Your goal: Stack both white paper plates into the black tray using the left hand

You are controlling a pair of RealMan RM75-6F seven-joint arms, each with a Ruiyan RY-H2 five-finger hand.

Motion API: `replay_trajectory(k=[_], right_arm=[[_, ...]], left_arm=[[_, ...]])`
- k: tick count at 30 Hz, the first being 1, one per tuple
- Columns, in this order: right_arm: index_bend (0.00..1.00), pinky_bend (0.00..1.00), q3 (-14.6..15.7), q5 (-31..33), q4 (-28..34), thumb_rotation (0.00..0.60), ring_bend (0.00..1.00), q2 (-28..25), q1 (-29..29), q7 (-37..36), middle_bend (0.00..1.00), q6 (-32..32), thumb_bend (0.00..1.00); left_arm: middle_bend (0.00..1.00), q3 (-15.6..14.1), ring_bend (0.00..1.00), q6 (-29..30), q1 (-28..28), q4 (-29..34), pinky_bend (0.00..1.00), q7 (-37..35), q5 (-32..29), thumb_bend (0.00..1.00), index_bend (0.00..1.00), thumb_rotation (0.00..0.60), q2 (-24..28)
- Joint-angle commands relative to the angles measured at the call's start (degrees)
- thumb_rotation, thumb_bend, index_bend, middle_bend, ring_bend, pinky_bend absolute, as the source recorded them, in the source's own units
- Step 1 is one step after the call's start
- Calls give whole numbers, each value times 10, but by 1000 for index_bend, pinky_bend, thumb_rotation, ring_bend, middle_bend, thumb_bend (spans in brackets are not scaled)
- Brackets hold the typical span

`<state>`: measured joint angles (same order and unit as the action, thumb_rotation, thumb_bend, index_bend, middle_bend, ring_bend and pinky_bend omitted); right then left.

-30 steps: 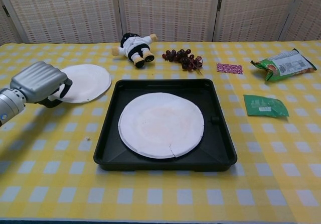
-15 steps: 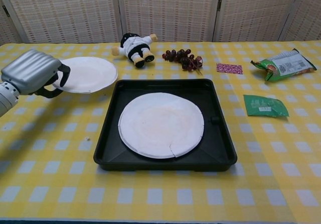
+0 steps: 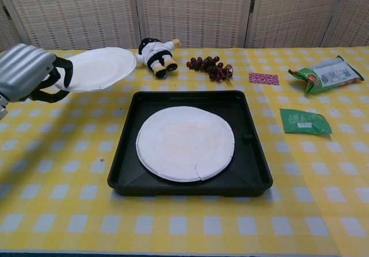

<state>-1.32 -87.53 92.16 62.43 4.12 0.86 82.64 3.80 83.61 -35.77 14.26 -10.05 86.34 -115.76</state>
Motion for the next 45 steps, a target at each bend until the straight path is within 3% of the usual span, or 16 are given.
replay_trajectory(k=[1,10,18,23,29,35,45], right_arm=[[0,0,3,-4,1,600,0,1,0,2,0,0,291],[0,0,9,-30,2,600,0,-2,-7,-13,0,25,291],[0,0,14,-43,1,600,0,-10,-12,-31,0,34,292],[0,0,16,-51,1,600,0,-14,-14,-39,0,41,292],[0,0,18,-59,-1,600,0,-17,-20,-49,0,54,292],[0,0,19,-59,-4,600,0,-21,-22,-58,0,58,292],[0,0,15,-50,-9,600,0,-25,-27,-71,0,62,292]], left_arm=[[1000,-12,1000,47,13,48,1000,6,18,509,684,600,15],[1000,-64,1000,100,23,238,1000,127,89,510,685,600,59],[1000,-74,1000,69,7,392,1000,258,126,510,687,600,93],[1000,-72,1000,40,0,443,1000,315,138,510,689,600,95],[1000,-73,1000,10,-4,457,1000,346,148,510,690,600,78],[1000,-65,1000,-11,-10,432,1000,342,150,510,690,600,50],[1000,-47,1000,-40,-25,330,1000,305,142,510,691,600,3]])
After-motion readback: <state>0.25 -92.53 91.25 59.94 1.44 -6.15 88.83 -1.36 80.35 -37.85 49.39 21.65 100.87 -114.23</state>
